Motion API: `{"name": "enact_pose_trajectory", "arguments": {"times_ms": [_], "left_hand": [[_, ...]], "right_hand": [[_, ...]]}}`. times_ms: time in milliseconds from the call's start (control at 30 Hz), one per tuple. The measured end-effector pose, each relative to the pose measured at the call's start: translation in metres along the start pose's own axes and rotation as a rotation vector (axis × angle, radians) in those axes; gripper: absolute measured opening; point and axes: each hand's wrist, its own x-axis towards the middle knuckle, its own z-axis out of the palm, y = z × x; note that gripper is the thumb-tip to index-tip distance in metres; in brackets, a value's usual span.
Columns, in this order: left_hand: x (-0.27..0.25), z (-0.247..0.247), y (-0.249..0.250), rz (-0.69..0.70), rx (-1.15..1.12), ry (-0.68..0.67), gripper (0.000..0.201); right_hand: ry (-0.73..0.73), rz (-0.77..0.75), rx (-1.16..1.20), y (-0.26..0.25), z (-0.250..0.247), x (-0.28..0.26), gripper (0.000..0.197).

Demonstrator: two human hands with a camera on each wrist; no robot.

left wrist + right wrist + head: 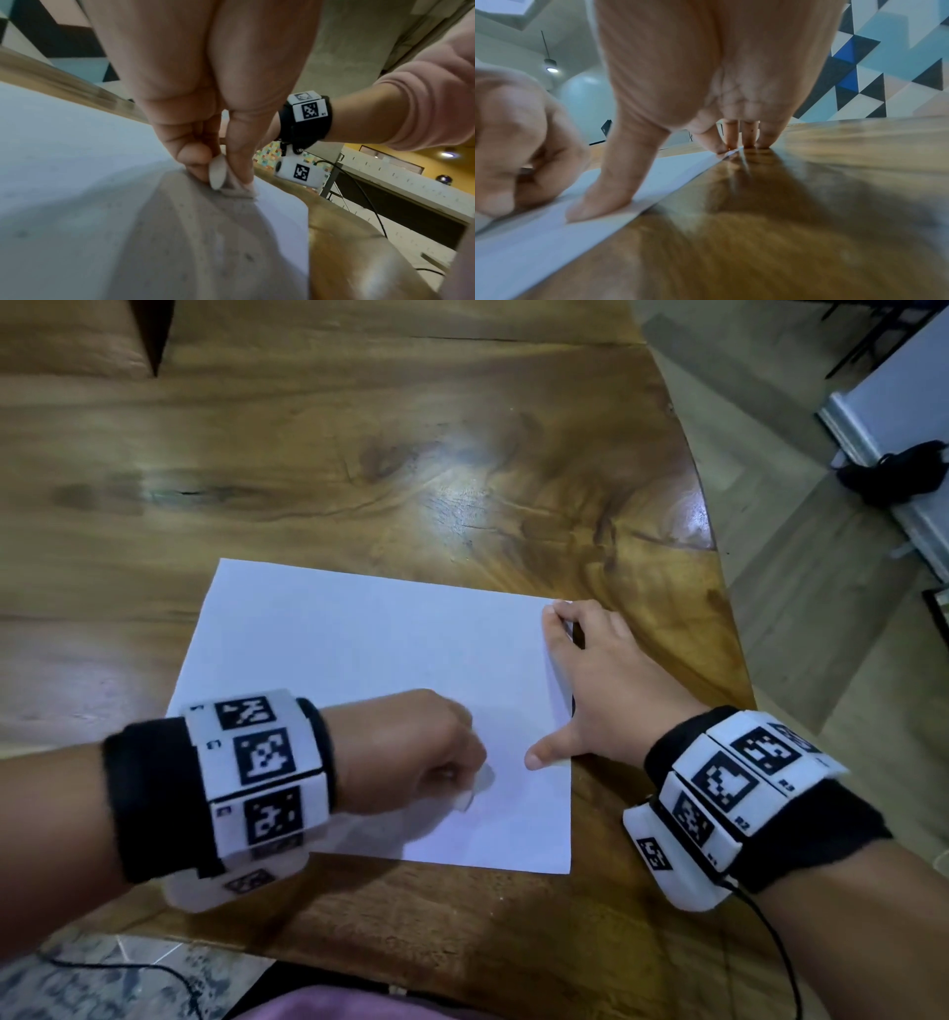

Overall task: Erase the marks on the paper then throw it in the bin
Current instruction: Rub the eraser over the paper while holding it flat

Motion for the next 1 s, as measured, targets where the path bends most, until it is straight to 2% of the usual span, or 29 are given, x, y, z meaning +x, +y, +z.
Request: {"name": "enact_pose_trajectory", "arguments": {"times_ms": [167, 233, 367, 467, 533, 600, 700, 733, 767, 900, 1000], "left_hand": [[0.035, -0.020, 0.001, -0.035, 0.020, 0.205, 0.008], [0.030, -0.012, 0.001, -0.006, 0.047, 0.199, 0.006], [-0.002, 0.011, -0.005, -0.014, 0.002, 0.010, 0.007], [0.013, 0.001, -0.002, 0.049, 0.036, 0.112, 0.008], [0.027, -0.013, 0.002, -0.010, 0.035, 0.191, 0.010], [0.032, -0.015, 0.002, -0.014, 0.048, 0.228, 0.010], [0.011, 0.004, -0.003, 0.057, 0.047, 0.100, 0.013], [0.002, 0.009, -0.003, 0.041, 0.027, 0.022, 0.013], [-0.002, 0.011, -0.004, 0.034, 0.006, 0.005, 0.012], [0.023, -0.009, 0.001, 0.064, 0.095, 0.198, 0.008], [0.032, -0.013, 0.003, 0.037, 0.082, 0.231, 0.011]], "right_hand": [[-0.001, -0.001, -0.012, 0.000, 0.000, 0.000, 0.130], [-0.005, 0.002, -0.012, 0.000, 0.000, 0.001, 0.131], [-0.004, 0.005, 0.001, 0.000, 0.000, 0.001, 0.131], [-0.006, 0.003, 0.001, -0.001, 0.000, 0.000, 0.131], [-0.007, 0.002, -0.003, -0.001, -0.001, 0.000, 0.130], [-0.009, 0.004, -0.004, -0.001, 0.000, 0.001, 0.130], [-0.008, 0.006, 0.001, 0.000, 0.000, 0.001, 0.131], [-0.009, 0.008, 0.003, 0.000, 0.000, 0.000, 0.131], [-0.010, 0.008, 0.004, 0.000, 0.000, 0.000, 0.130], [-0.013, 0.005, -0.004, -0.001, 0.000, 0.001, 0.130], [-0.015, 0.009, -0.009, -0.001, 0.000, 0.001, 0.131]]}}
